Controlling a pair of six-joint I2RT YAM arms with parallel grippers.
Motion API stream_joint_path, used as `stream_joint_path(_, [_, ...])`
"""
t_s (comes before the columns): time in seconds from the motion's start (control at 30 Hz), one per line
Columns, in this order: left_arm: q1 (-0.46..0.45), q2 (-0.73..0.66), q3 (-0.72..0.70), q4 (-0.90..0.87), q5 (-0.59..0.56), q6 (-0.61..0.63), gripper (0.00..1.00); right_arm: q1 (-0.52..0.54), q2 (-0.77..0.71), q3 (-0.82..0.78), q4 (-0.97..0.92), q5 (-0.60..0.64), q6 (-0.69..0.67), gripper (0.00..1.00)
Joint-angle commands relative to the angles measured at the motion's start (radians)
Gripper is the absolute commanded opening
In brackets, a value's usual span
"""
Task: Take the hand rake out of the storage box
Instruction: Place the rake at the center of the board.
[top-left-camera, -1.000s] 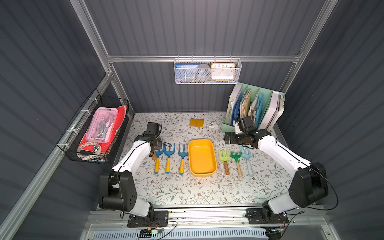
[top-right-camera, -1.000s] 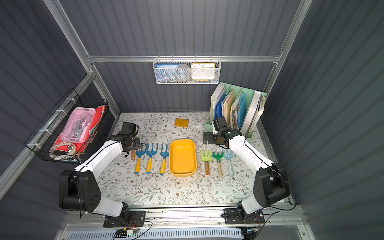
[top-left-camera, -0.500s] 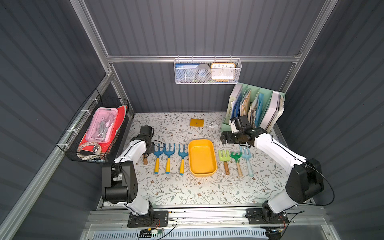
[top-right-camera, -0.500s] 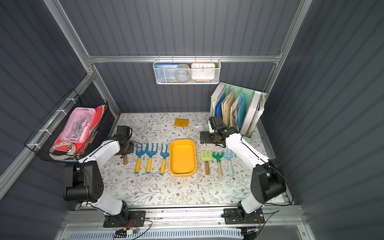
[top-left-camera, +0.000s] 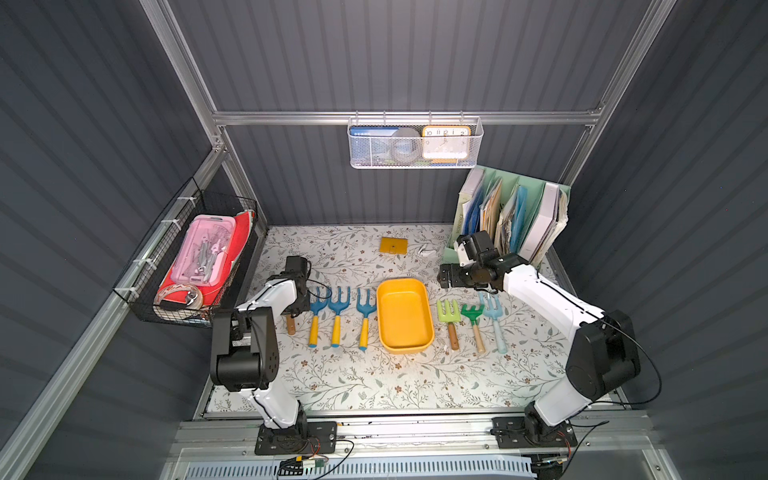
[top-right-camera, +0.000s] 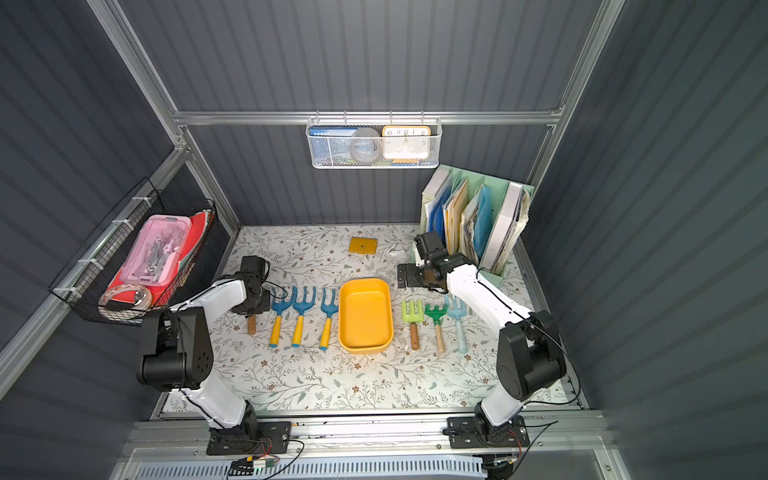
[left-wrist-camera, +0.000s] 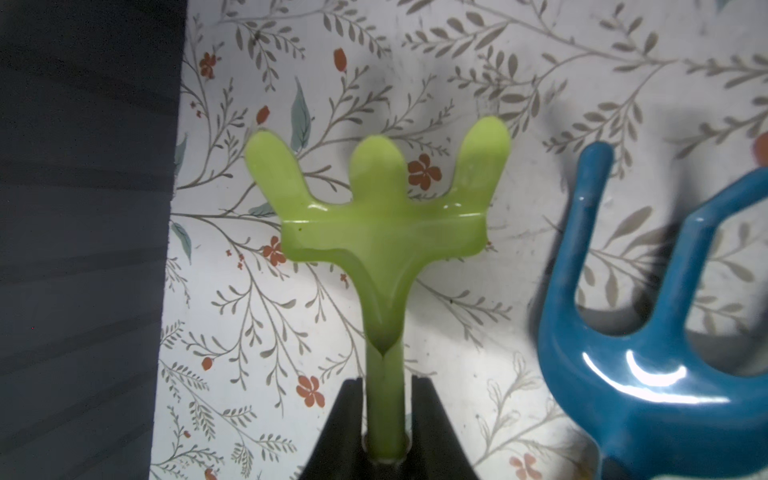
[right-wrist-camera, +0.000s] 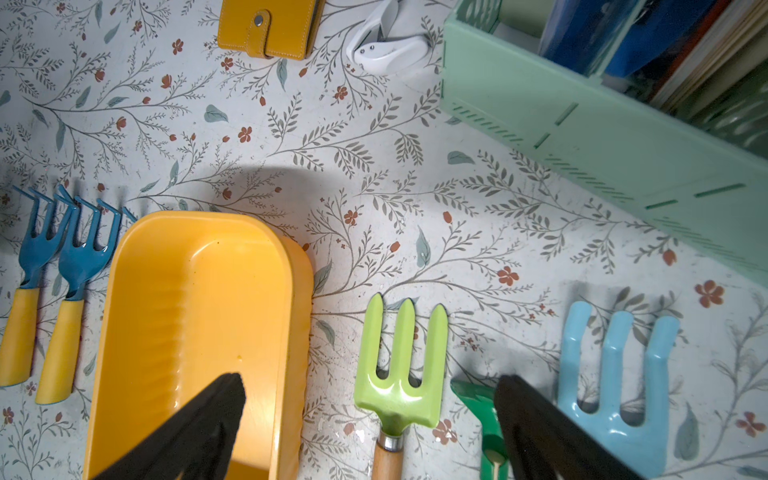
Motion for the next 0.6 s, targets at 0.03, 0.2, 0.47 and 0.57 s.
stream_joint_path(0.03, [0.006, 0.024, 0.016, -0.009, -0.017, 0.008, 0.13, 0.006, 0.008, 0.02, -0.008, 0.001, 0.003, 0.99])
stream_joint_path(0.2, [0.006, 0.044, 0.025, -0.011, -0.017, 0.003, 0.14, 0.007, 0.011, 0.012, 0.002, -0.002, 0.01, 0.99])
stream_joint_path(0.47, [0.006, 0.073, 0.038, -0.025, 0.013, 0.007, 0.2, 0.008, 0.008, 0.013, -0.001, 0.001, 0.01, 0.99])
stream_joint_path(0.57, [0.006, 0.083, 0.041, -0.029, 0.015, 0.008, 0.21, 0.008, 0.002, 0.009, 0.0, 0.005, 0.01, 0.99])
